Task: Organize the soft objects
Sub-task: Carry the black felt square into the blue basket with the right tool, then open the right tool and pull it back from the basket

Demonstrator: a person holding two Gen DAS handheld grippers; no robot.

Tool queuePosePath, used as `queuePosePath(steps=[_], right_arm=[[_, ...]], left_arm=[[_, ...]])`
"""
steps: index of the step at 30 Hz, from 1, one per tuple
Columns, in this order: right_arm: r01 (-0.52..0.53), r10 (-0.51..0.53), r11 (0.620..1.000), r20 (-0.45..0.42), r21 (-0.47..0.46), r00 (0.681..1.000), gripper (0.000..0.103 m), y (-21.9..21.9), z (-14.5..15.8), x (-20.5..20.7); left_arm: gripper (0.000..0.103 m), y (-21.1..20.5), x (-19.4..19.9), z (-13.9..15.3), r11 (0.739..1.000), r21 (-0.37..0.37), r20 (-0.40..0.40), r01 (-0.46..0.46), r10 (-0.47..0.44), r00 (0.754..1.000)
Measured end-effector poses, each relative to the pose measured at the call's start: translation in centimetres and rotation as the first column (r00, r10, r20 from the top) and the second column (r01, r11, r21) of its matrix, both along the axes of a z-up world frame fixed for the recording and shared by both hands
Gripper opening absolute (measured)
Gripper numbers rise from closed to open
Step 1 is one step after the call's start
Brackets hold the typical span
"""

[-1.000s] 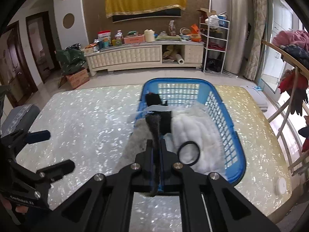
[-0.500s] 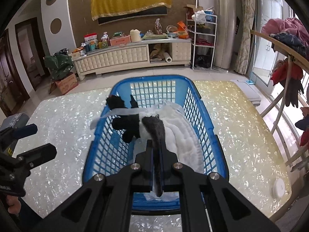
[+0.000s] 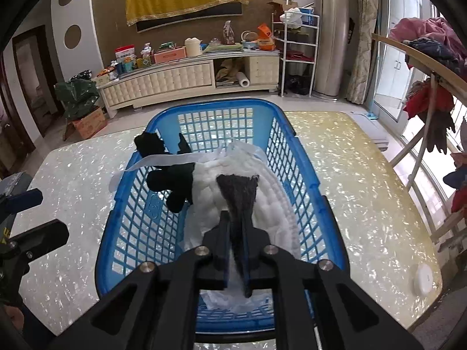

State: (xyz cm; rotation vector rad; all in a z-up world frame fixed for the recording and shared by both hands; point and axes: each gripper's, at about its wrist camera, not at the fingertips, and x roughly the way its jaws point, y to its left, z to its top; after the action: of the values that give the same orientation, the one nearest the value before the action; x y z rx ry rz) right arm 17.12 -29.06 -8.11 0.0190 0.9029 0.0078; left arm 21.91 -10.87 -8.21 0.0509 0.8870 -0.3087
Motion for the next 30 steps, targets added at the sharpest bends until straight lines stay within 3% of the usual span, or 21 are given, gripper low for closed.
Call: queuePosePath(steps=[1,3,5,9,11,18,30], right_arm=[[-0.001,0.001,1.0,-0.002,0.005,1.0,0.024,-0.1,0.0,-0.1],[-0.001,0.001,1.0,0.0,0.015,1.0,0.061,-0.2,0.0,-0.2],[0.0,0.0,1.0,0.013,0.019,1.0,0.079,-0.2,0.3,-0.6],[-0.014,0.014,1.0,0.019,0.008,1.0,0.098,0.1,0.6,-1.0],[-0.008,0.008,1.0,0.018,0.01,1.0,0.103,0.0,0.6,-1.1],[0.019,-0.019,1.0,0.053,0.004,0.998,0.103,0.8,2.2,-2.1],[-0.084,0.083,0.996,0.088,0.01,0.993,0.103,7.2,4.9,-4.5]], left_arm=[[0.102,0.0,0.0,0.0,1.0,-0.001,0.001,-0.001,0.001,1.0],[0.102,0.0,-0.1,0.1,1.0,-0.006,0.003,-0.002,0.002,1.0],[0.102,0.0,-0.1,0.1,1.0,-0.003,0.009,-0.005,0.005,1.0],[0.102,0.3,-0.4,0.2,1.0,-0.004,0.012,-0.019,0.019,1.0],[0.102,0.6,-0.6,0.5,1.0,-0.003,0.017,-0.028,0.028,0.999],[0.102,2.8,-2.0,1.7,0.998,-0.018,0.041,-0.059,0.06,0.997],[0.102,9.5,-6.1,4.6,0.982,-0.051,0.105,-0.182,0.187,0.977]])
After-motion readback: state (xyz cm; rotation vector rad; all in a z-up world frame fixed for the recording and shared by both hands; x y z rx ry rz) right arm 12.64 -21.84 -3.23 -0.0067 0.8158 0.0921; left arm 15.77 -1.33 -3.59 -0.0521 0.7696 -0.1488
